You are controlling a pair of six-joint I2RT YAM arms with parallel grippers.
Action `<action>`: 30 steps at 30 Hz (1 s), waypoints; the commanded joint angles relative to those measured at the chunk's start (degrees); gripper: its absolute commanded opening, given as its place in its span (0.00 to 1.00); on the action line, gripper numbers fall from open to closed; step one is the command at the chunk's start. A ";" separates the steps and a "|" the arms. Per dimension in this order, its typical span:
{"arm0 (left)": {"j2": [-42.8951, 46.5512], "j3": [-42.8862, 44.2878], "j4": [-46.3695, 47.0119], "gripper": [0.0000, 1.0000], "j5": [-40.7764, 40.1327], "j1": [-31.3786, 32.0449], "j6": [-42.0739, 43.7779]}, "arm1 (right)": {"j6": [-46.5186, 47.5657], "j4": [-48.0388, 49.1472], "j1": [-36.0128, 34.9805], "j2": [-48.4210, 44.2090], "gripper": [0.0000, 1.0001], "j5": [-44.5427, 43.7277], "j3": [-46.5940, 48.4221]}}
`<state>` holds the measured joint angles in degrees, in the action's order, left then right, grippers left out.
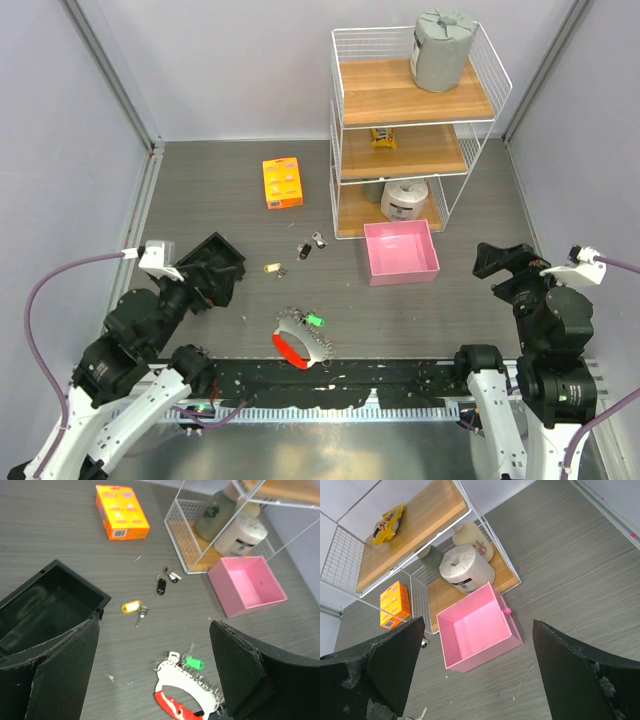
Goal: Remove the keys from the keyring
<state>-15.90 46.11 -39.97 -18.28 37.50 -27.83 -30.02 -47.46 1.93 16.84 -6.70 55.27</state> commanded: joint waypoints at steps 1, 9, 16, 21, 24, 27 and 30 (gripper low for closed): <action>2.54 -1.19 -1.69 0.99 -2.11 -0.05 1.03 | 1.63 -0.08 -0.26 -0.49 0.95 -0.24 0.72; 3.07 -2.86 -2.22 0.99 -2.46 0.03 1.82 | 0.23 0.27 -0.26 0.48 0.95 1.60 -0.42; 2.02 -3.21 -2.75 0.99 1.92 -0.05 4.19 | 4.06 3.25 -0.62 -0.93 0.98 5.72 -4.02; -1.66 -8.04 -0.20 0.99 15.20 -0.05 6.32 | 6.82 9.32 -0.62 5.90 0.95 27.93 -8.68; -8.77 -8.75 -0.38 0.99 20.19 -0.05 0.96 | 7.95 8.79 -1.93 13.81 0.82 31.49 -8.94; -13.80 -10.77 2.25 0.99 23.02 0.03 -3.44 | 7.87 10.98 -11.47 14.27 0.82 23.78 -10.35; -15.82 -14.72 5.77 0.93 24.61 0.21 -6.61 | 5.42 13.96 -20.28 17.08 0.82 19.28 -11.67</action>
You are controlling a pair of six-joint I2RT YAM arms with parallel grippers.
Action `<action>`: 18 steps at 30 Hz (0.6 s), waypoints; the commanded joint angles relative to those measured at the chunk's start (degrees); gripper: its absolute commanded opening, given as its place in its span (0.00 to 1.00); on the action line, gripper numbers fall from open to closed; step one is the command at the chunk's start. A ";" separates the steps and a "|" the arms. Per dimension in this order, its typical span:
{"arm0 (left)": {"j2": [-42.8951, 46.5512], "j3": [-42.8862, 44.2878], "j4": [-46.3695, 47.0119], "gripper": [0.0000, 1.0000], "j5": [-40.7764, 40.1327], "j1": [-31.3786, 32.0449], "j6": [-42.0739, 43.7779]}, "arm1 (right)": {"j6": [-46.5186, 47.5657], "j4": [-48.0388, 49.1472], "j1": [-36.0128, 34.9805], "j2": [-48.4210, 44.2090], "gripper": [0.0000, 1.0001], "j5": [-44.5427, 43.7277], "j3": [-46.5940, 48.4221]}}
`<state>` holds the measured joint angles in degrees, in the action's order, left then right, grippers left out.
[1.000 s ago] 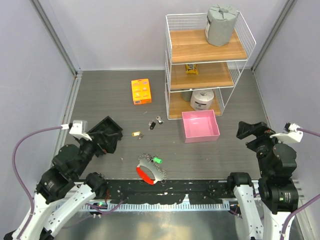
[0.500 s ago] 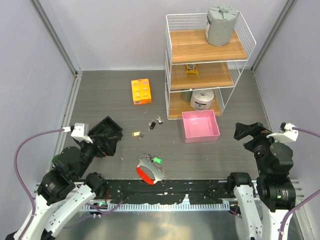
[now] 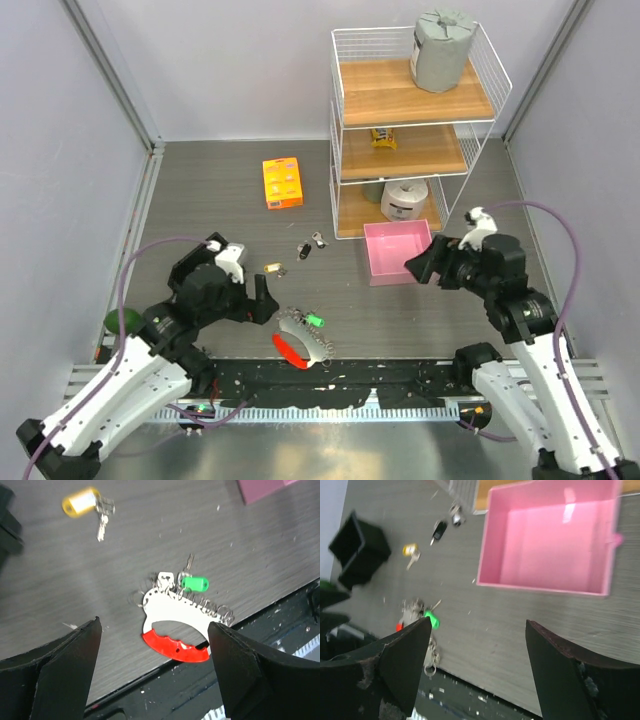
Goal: Remove the keys from the keyring
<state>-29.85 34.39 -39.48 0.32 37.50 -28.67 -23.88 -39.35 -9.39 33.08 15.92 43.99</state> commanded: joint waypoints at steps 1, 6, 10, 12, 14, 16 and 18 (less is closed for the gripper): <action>-2.49 -3.80 5.64 0.91 5.92 0.30 -6.66 | -1.77 6.56 -13.59 2.59 0.82 -5.27 -0.92; -3.12 -7.05 5.91 0.86 4.52 1.17 -10.97 | -3.89 13.85 -33.10 7.87 0.76 -15.28 -3.29; 1.09 -9.16 6.52 0.84 1.27 1.09 -12.20 | -8.02 17.02 -47.34 17.09 0.72 -25.82 -2.77; 2.59 -9.69 6.61 0.83 0.13 1.18 -12.47 | -11.00 17.20 -53.50 23.24 0.70 -31.27 -0.40; 3.74 -10.57 6.88 0.82 0.21 1.00 -12.82 | -14.69 17.38 -58.17 29.30 0.65 -35.50 1.97; 4.79 -11.45 7.14 0.82 -1.53 1.09 -13.26 | -18.03 18.60 -61.00 35.27 0.60 -36.75 3.38; 6.02 -12.33 7.23 0.84 -2.33 1.00 -13.43 | -21.29 20.18 -62.76 38.97 0.59 -37.19 4.70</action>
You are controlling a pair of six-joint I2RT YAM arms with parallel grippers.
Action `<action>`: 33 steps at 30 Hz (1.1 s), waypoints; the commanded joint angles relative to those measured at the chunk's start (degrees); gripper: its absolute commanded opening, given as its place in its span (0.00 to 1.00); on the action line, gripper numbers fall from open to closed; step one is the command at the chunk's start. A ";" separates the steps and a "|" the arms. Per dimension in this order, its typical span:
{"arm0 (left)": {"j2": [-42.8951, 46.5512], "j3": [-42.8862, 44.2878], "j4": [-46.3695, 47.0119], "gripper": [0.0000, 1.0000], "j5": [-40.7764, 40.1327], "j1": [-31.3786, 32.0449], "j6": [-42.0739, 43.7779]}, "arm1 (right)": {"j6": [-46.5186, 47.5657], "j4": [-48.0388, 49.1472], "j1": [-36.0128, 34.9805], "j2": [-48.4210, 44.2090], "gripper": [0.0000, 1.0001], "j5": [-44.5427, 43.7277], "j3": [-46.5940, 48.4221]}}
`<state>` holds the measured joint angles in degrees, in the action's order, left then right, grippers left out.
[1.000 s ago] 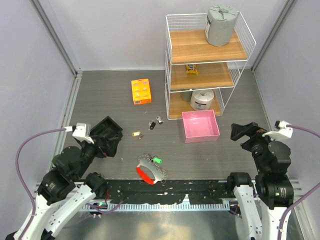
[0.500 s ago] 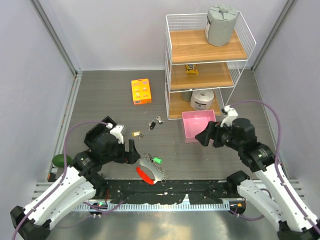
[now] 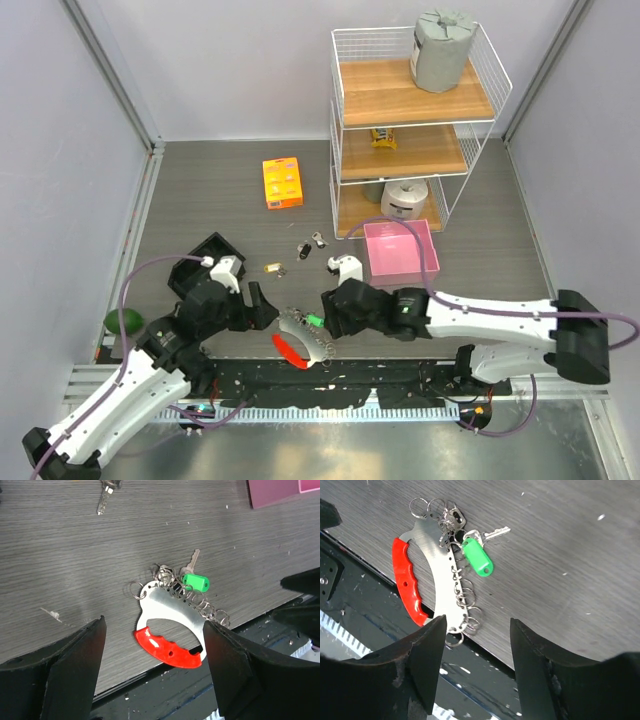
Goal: Remove the keys from the keyring
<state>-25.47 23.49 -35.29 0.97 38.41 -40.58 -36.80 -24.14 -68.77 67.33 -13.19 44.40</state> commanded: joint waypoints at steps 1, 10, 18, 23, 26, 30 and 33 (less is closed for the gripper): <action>2.35 -1.60 2.95 0.85 -3.26 0.08 -1.52 | -10.73 5.15 -3.99 6.13 0.59 -8.51 5.25; 8.07 -1.69 2.50 0.91 -5.37 0.08 -1.87 | -20.93 5.60 -5.32 19.23 0.54 -10.45 9.65; 9.30 -2.04 1.45 0.95 -5.63 0.08 -1.79 | -26.30 7.44 -5.32 25.39 0.50 -7.91 9.31; 10.27 -1.95 0.92 0.96 -5.63 0.08 -1.96 | -27.63 10.95 -4.88 27.94 0.45 -6.24 8.68; 10.88 -1.78 0.31 0.96 -5.63 0.08 -1.79 | -28.15 11.31 -4.88 29.43 0.36 -5.62 9.03; 11.15 -1.86 -0.04 0.96 -5.89 0.08 -1.35 | -29.03 11.22 -4.79 29.27 0.09 -6.05 8.25; 10.71 -1.95 0.74 0.96 -5.81 0.08 -1.17 | -26.67 10.78 -4.79 26.38 0.05 -7.81 7.54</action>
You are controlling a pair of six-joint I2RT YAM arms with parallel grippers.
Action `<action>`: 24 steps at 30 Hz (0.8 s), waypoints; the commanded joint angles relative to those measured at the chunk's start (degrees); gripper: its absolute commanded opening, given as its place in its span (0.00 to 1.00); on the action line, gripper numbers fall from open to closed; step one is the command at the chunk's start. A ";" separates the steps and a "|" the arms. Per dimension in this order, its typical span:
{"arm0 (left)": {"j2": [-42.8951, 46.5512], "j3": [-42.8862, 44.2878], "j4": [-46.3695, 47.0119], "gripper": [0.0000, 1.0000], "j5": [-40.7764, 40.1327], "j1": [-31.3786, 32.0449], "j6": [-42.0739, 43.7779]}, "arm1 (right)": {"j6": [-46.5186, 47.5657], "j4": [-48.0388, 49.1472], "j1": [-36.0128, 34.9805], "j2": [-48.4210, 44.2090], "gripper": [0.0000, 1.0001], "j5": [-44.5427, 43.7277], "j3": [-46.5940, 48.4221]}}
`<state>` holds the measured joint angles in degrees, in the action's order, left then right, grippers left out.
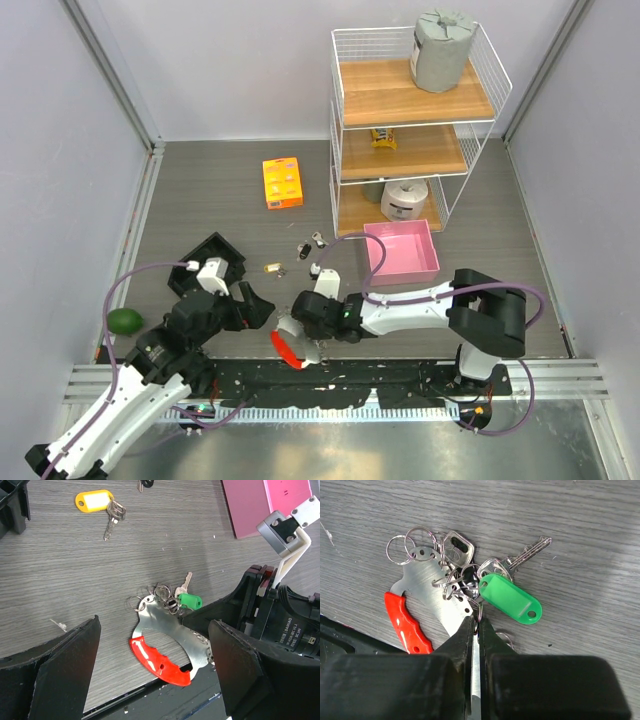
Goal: Remove the keys from the keyring
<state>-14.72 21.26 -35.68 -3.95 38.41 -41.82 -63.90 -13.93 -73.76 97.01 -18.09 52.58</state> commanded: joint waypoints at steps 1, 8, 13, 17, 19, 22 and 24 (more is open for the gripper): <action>-0.39 0.36 1.31 0.95 -0.98 0.17 0.16 | 1.40 0.40 0.19 -4.89 0.05 -4.22 -0.63; -3.47 0.80 6.67 0.96 -0.98 0.08 2.00 | 25.38 0.84 0.19 -12.54 0.05 -6.44 3.66; -5.84 2.73 12.73 0.96 1.04 0.08 6.31 | 44.86 1.10 0.19 -19.91 0.05 -5.91 5.08; -6.20 5.98 16.16 0.96 1.31 0.08 9.65 | 53.94 1.19 0.19 -27.11 0.05 -6.34 5.17; -5.94 8.00 16.43 0.96 0.87 0.08 10.79 | 55.37 0.49 0.72 -30.63 0.05 -7.05 5.78; -5.41 9.50 19.06 0.96 2.88 0.08 11.15 | 57.22 0.13 2.82 -36.52 0.05 -2.76 6.05; -5.41 10.03 20.65 0.95 5.33 0.00 10.89 | 57.83 -0.13 4.66 -39.69 0.05 0.48 5.96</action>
<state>-20.64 28.40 -22.41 -2.44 38.41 -32.88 -11.81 -15.68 -71.83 63.90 -21.65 55.77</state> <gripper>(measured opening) 0.957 0.082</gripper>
